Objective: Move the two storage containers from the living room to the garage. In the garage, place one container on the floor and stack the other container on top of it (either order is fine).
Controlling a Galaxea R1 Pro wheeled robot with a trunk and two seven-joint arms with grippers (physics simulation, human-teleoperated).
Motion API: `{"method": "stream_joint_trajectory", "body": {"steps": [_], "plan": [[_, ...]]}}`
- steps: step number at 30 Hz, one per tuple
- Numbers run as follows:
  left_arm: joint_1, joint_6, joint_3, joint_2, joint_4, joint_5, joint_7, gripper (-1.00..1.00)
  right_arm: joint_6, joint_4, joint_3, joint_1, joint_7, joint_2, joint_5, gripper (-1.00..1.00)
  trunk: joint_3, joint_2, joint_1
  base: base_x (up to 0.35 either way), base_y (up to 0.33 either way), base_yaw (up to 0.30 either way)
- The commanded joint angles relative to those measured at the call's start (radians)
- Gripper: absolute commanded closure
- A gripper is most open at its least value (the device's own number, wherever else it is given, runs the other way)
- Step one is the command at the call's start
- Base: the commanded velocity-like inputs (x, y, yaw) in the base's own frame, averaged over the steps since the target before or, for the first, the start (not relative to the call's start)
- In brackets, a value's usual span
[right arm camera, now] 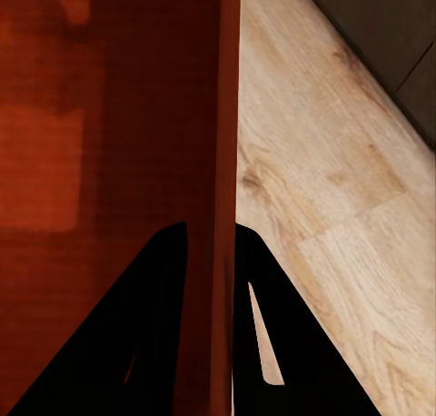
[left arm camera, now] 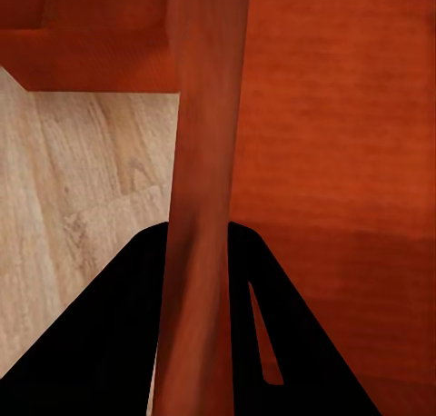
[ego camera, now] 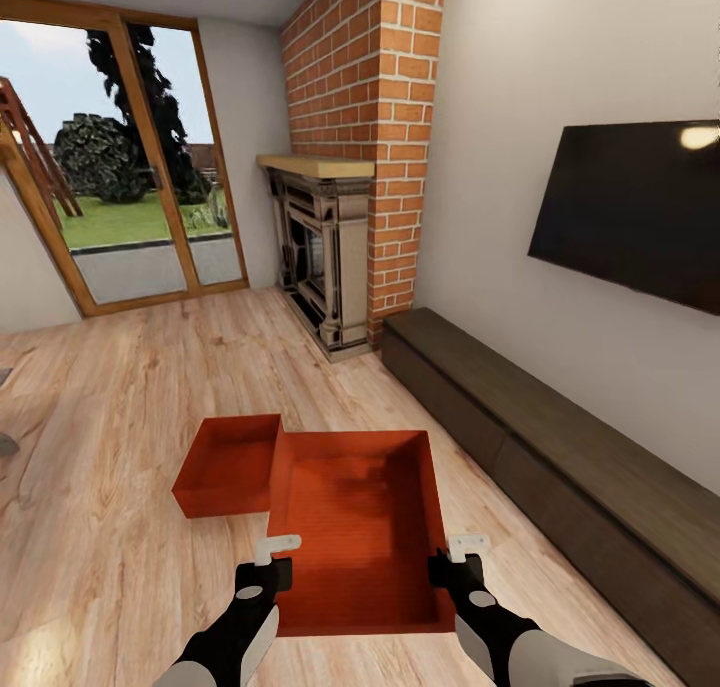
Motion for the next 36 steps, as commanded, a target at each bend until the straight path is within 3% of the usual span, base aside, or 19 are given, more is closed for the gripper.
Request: {"method": "stream_joint_trajectory", "body": {"steps": [1,27,36], "plan": [[-0.001,0.002,0.017,-0.001,-0.031,-0.011,0.007,1.00,-0.003,0.003,-0.018,0.000,-0.008,0.000,-0.007,1.00,0.001,-0.001,0.000,0.000,0.000,0.000],[0.000,0.008,0.017,-0.001,-0.031,-0.011,0.005,1.00,-0.003,0.003,-0.018,0.000,-0.008,0.000,-0.006,1.00,0.042,-0.001,0.000,0.000,0.000,0.000],[0.000,0.008,0.017,-0.002,-0.038,-0.010,0.005,1.00,-0.002,0.003,-0.018,0.000,-0.009,0.000,-0.006,1.00,0.044,-0.001,0.000,0.000,0.000,0.000]]}}
